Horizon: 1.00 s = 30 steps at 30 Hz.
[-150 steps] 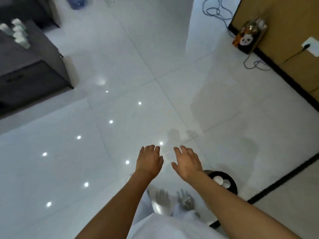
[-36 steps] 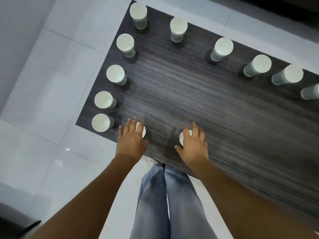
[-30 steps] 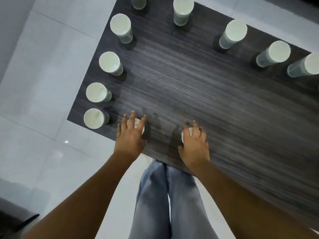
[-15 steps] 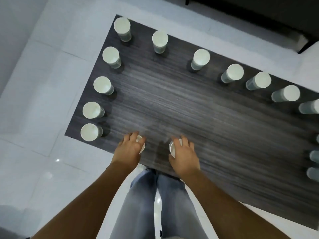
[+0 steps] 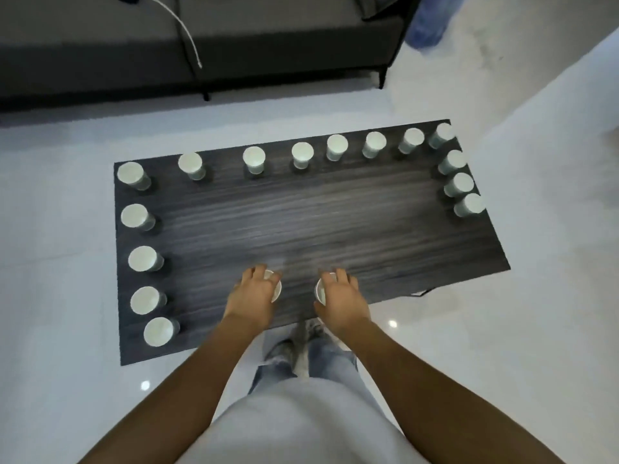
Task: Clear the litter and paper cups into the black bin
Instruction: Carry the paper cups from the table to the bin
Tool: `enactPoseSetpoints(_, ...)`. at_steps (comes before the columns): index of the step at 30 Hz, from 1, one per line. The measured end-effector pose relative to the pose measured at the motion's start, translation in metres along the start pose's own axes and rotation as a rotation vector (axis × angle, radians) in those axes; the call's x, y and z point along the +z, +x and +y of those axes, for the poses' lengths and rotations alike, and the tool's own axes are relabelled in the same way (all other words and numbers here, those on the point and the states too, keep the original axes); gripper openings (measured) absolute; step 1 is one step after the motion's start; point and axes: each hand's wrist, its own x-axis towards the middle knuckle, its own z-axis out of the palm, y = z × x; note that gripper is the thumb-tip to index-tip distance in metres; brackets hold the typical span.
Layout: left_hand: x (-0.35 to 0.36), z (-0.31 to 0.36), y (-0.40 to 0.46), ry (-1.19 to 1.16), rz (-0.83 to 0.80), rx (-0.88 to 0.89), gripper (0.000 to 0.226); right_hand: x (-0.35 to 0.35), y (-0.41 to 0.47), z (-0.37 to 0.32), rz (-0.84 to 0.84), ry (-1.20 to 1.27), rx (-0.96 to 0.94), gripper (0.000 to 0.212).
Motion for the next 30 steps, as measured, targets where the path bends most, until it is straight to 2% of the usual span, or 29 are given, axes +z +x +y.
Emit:
enactPoseSetpoints(8, -0.026, 0.075, -0.039, 0.16, -0.099, 0.262, 0.058, 0.0, -0.101, 0.052, 0.182, 0.252, 0.239, 0.07)
enactPoseSetpoints(12, -0.028, 0.147, -0.05, 0.273, -0.105, 0.448, 0.046, 0.007, -0.152, 0.098, 0.295, 0.402, 0.38, 0.072)
enactPoseSetpoints(15, -0.018, 0.212, -0.058, 0.372, -0.148, 0.583, 0.053, 0.015, -0.193, 0.141, 0.373, 0.497, 0.481, 0.071)
enactPoseSetpoints(20, 0.037, 0.332, -0.09, 0.499, -0.147, 0.811, 0.06, 0.04, -0.271, 0.232, 0.468, 0.628, 0.679, 0.069)
enactPoseSetpoints(30, 0.187, 0.562, -0.201, 0.622, -0.162, 1.161, 0.048, 0.123, -0.451, 0.424, 0.565, 0.772, 0.98, 0.068)
